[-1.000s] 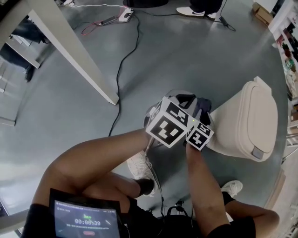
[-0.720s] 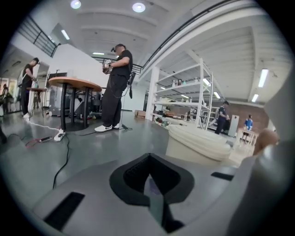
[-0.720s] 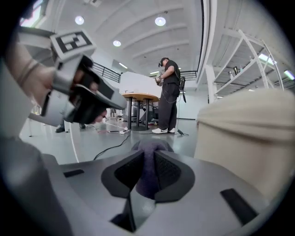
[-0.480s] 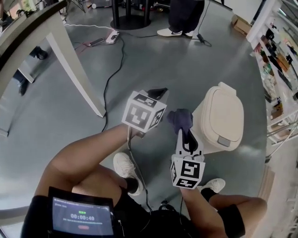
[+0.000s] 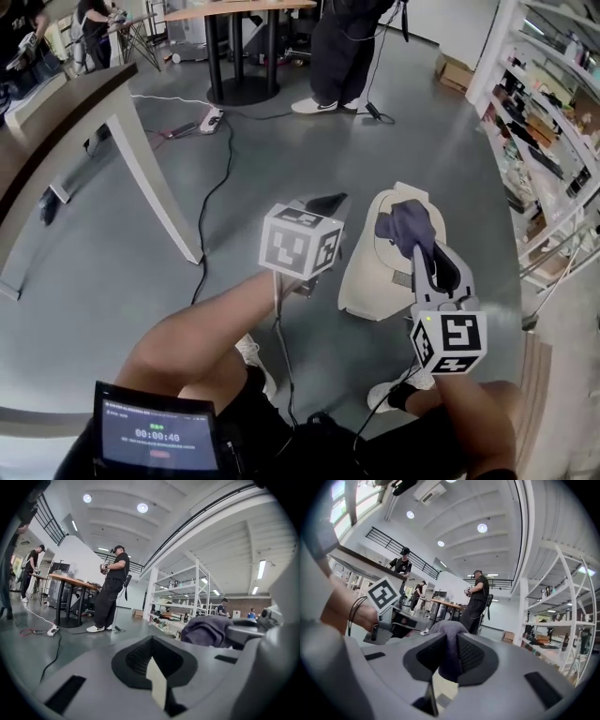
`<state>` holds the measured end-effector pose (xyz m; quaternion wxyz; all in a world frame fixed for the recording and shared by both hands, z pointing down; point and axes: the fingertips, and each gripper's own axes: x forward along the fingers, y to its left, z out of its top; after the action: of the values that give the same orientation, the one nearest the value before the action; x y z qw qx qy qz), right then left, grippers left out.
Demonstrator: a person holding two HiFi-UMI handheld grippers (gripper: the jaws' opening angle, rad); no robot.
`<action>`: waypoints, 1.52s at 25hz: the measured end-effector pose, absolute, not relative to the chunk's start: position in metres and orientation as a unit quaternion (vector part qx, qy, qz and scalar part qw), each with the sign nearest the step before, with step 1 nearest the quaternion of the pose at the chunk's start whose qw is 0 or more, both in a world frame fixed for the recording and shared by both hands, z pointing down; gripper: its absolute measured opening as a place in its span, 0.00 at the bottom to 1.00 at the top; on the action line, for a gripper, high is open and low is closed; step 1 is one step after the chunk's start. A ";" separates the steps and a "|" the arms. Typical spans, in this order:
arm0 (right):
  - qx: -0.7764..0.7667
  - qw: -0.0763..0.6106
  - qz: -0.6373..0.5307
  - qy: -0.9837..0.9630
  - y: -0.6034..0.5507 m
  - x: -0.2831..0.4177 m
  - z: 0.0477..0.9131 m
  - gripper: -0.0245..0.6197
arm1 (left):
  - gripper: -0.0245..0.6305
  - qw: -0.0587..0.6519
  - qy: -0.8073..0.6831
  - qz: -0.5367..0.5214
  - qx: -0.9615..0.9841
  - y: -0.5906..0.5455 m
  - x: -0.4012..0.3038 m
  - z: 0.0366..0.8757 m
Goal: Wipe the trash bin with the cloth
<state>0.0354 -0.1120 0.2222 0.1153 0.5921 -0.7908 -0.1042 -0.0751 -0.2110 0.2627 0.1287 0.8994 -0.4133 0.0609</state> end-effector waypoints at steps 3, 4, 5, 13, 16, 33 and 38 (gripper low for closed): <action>0.620 0.110 -0.147 -0.763 -0.108 0.088 0.188 0.15 | 0.04 0.106 -0.405 0.079 0.905 -0.190 -0.038 0.254; 0.627 0.108 -0.148 -0.757 -0.108 0.100 0.179 0.15 | 0.04 0.086 -0.404 0.091 0.906 -0.185 -0.030 0.249; 0.634 0.103 -0.141 -0.753 -0.109 0.110 0.172 0.15 | 0.04 0.065 -0.403 0.102 0.907 -0.180 -0.022 0.244; 0.658 0.073 -0.073 -0.746 -0.106 0.155 0.206 0.15 | 0.04 0.035 -0.390 0.084 0.916 -0.152 0.021 0.229; 0.655 0.063 -0.048 -0.751 -0.101 0.160 0.220 0.15 | 0.04 0.019 -0.400 0.075 0.913 -0.146 0.023 0.224; 0.643 0.046 -0.032 -0.764 -0.090 0.159 0.224 0.15 | 0.04 0.077 -0.403 0.062 0.910 -0.134 0.031 0.256; 0.643 0.051 -0.047 -0.763 -0.081 0.154 0.221 0.15 | 0.04 0.049 -0.398 0.059 0.914 -0.130 0.037 0.248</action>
<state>0.1536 -0.0812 0.2215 0.0506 0.6430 -0.7628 -0.0470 0.0367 -0.1299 0.2482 0.0490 0.9141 -0.3981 0.0594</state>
